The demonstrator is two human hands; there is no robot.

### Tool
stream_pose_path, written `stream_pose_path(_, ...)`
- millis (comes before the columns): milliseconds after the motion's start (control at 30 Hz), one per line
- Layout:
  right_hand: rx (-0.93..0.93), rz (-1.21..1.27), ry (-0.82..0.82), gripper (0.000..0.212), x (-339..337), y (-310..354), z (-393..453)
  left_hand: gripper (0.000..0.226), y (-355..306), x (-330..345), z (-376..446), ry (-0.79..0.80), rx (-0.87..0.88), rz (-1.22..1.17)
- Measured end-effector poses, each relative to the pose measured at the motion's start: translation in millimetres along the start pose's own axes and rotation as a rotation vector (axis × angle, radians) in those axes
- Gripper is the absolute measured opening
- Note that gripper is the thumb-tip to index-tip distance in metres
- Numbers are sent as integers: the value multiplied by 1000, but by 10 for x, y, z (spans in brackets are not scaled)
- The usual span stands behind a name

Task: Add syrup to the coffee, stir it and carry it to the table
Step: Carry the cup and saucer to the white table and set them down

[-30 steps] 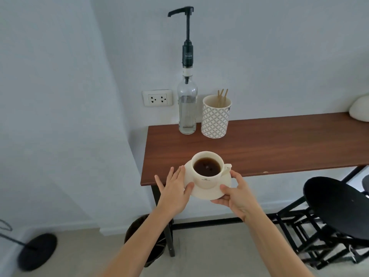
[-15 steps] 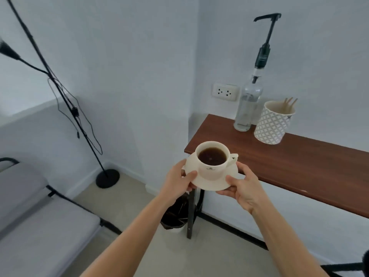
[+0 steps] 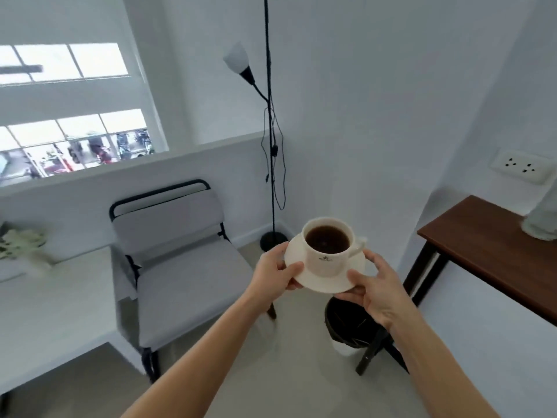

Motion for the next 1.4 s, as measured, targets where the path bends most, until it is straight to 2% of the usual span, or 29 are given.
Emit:
stream_pose_path(433,66,-116,321,57,2527,-1159,-1041,50,716,-2871,-998,-342,-112,2)
stream_pose_path(733,148,-233,502,59,4004,-1846,-1473,52,1174,-4378,-1433,-559,-203,-21)
stream_pose_path(1000,182,-318,648,59,5285,-2274,-1444,56,1641,-5469,-1270,-715,-251,-23)
stream_pose_path(1167,170,-357,703,50,6059,-2513,-1281,56,1911,-6075,-985,-790,-278,-21)
stream_pose_path(1400,158,-441,769,50,7040,-2884,-990,55,2277,-6843,-592,-876,-324,-73)
Point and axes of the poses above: each hand's wrist, its own z-axis towards the middle knuckle, its own x-axis out of the palm, y = z × x, the point moved 1 cm from there along z, towards the middle knuckle, and after that the axes turned 10 degrees about -y, right-handed, at the moved point
